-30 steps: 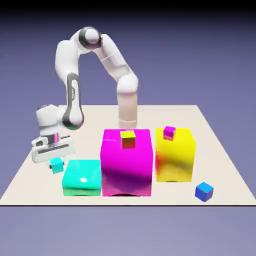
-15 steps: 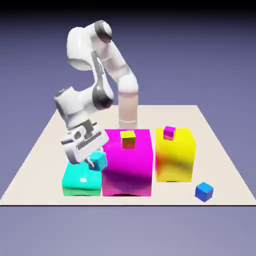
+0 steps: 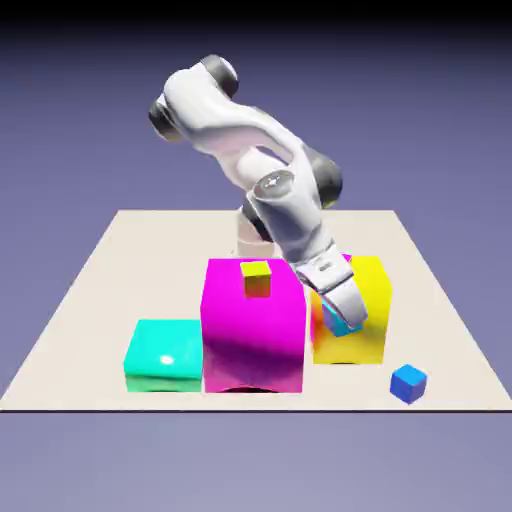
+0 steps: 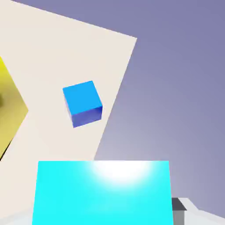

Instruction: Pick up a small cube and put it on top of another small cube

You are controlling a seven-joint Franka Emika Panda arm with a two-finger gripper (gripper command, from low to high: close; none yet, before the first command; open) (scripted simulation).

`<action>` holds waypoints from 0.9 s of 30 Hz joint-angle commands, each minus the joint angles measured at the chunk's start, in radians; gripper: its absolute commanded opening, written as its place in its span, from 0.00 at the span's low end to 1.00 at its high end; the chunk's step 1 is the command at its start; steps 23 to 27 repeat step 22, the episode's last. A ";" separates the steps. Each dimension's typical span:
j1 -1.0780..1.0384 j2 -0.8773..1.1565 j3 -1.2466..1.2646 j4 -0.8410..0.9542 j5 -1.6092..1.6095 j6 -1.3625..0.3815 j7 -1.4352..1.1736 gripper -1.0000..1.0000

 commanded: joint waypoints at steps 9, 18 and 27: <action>0.326 -0.092 -0.117 0.089 -0.151 -0.094 -0.151 0.00; 0.537 -0.217 -0.290 0.085 -0.304 -0.003 -0.196 0.00; 0.491 -0.156 -0.224 0.108 -0.249 -0.090 -0.221 1.00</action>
